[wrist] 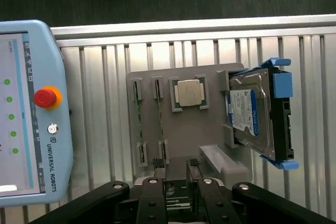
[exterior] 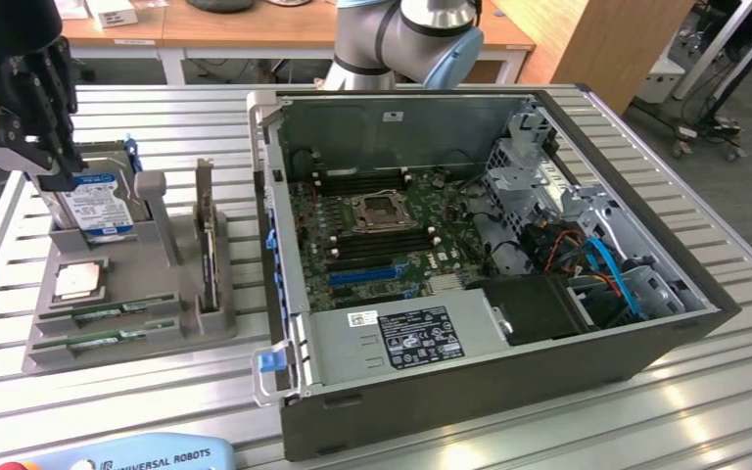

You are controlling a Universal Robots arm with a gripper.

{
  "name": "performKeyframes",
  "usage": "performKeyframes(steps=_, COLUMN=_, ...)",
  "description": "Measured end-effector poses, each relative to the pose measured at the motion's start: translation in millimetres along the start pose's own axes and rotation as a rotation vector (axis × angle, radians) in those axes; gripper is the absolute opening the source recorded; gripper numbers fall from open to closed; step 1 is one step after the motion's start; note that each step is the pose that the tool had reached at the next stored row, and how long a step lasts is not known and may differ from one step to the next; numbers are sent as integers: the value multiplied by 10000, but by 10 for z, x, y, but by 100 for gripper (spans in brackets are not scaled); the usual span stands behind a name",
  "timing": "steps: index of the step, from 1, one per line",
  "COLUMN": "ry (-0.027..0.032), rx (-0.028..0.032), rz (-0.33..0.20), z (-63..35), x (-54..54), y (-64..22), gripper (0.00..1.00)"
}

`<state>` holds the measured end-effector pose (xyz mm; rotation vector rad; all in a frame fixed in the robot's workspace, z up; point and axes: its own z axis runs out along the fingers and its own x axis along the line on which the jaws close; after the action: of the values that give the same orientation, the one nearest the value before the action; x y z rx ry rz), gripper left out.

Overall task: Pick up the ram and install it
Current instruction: 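Pick up the ram and move it above insertion slot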

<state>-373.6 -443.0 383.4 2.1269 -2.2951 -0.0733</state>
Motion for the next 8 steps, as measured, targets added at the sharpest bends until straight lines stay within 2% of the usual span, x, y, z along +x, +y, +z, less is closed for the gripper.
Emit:
performKeyframes(steps=4, ry=0, rx=0, rz=-12, z=19, x=0, y=-1, gripper=29)
performKeyframes(steps=8, ry=2, rx=-2, rz=-22, z=88, x=2, y=-4, gripper=29)
